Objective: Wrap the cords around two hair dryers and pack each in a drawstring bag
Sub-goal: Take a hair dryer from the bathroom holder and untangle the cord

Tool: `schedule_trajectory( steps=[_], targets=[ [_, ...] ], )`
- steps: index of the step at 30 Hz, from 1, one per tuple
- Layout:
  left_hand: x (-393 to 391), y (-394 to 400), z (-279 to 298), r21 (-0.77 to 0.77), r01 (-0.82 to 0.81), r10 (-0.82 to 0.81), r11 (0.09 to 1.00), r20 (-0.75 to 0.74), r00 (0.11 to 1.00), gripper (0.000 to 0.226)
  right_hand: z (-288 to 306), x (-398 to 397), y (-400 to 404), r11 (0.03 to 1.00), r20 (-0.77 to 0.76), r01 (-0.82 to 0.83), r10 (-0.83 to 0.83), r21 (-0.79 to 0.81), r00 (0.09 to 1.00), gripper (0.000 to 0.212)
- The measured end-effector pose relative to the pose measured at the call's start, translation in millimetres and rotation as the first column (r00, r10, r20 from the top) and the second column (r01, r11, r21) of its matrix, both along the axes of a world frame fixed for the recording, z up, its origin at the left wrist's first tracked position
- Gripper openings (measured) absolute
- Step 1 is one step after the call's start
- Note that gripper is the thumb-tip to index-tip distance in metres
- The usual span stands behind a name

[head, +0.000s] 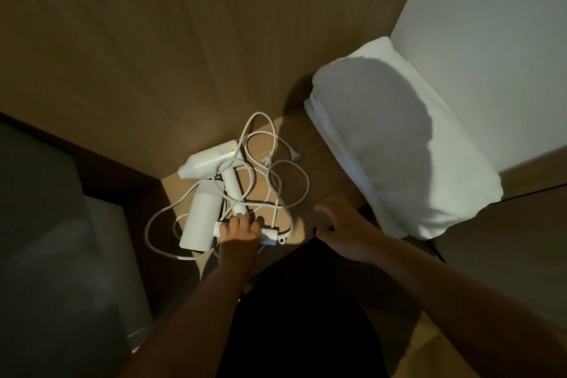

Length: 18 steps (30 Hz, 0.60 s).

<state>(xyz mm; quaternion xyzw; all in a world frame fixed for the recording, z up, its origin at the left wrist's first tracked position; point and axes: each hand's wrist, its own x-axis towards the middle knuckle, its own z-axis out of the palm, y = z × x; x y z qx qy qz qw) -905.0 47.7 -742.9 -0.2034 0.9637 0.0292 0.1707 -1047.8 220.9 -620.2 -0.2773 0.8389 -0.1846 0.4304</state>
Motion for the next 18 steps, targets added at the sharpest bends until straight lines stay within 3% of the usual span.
schedule_trajectory(
  steps=[5,7,10,13,16,18],
  targets=[
    [-3.9,-14.8,0.0,-0.069,0.054,-0.057,0.996,-0.042,0.998,0.030,11.1,0.7,-0.3,1.000,-0.002,-0.018,0.018,0.006,1.000,0.055],
    [-7.8,-21.8,23.2,-0.071,-0.033,0.029,0.997,-0.057,0.998,0.026,24.9,0.8,-1.1,1.000,-0.006,-0.022,0.022,0.008,1.000,0.055],
    [-12.7,-31.9,61.1,-0.039,-0.187,0.187,0.982,0.014,0.982,0.043,54.7,3.6,-3.8,0.999,-0.016,-0.035,0.035,0.023,0.999,0.056],
    [-15.7,-36.1,99.4,-0.018,-0.272,0.271,0.962,-0.030,0.962,0.049,91.2,8.8,-9.5,0.998,-0.032,-0.047,0.048,0.039,0.998,0.056],
    [-17.2,-38.5,140.2,0.075,-0.331,0.335,0.941,-0.052,0.941,0.060,130.8,12.2,-20.0,0.997,-0.068,-0.056,0.059,0.048,0.996,0.057],
    [-20.1,-41.5,172.5,0.144,-0.359,0.369,0.922,-0.051,0.928,0.053,159.3,12.5,-28.8,0.998,-0.098,-0.054,0.059,0.045,0.993,0.057]
  ],
)
